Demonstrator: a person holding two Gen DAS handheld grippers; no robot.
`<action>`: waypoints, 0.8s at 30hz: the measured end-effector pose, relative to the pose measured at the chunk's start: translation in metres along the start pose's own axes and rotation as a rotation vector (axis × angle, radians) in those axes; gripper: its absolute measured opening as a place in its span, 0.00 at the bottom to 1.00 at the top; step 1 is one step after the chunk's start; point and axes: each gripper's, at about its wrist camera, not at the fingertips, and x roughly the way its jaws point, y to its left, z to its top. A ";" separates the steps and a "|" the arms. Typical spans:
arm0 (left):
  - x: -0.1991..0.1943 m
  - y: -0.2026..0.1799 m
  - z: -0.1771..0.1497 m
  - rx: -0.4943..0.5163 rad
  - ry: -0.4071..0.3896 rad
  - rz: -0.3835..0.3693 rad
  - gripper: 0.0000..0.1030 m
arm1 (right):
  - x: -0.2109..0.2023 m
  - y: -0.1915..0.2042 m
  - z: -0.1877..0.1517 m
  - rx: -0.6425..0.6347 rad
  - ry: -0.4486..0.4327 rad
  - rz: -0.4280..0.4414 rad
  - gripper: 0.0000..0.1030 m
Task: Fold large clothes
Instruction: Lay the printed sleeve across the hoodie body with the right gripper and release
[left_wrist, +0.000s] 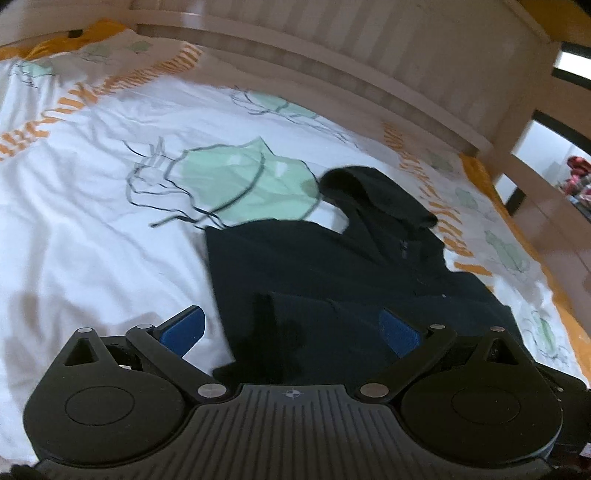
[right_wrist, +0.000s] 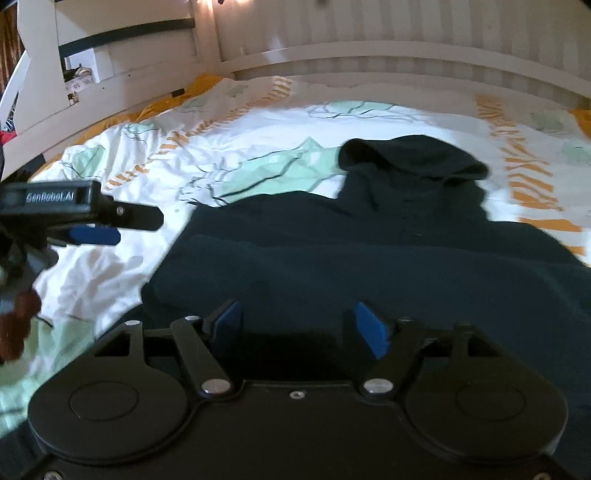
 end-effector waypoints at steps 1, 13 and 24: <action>0.004 -0.003 -0.002 0.002 0.011 0.000 0.99 | -0.003 -0.004 -0.003 0.003 0.001 -0.012 0.71; 0.057 -0.032 -0.034 0.195 0.126 0.094 0.99 | -0.028 -0.073 -0.044 0.160 0.024 -0.165 0.71; 0.054 -0.028 -0.052 0.233 0.068 0.104 1.00 | -0.063 -0.129 -0.058 0.362 -0.014 -0.269 0.69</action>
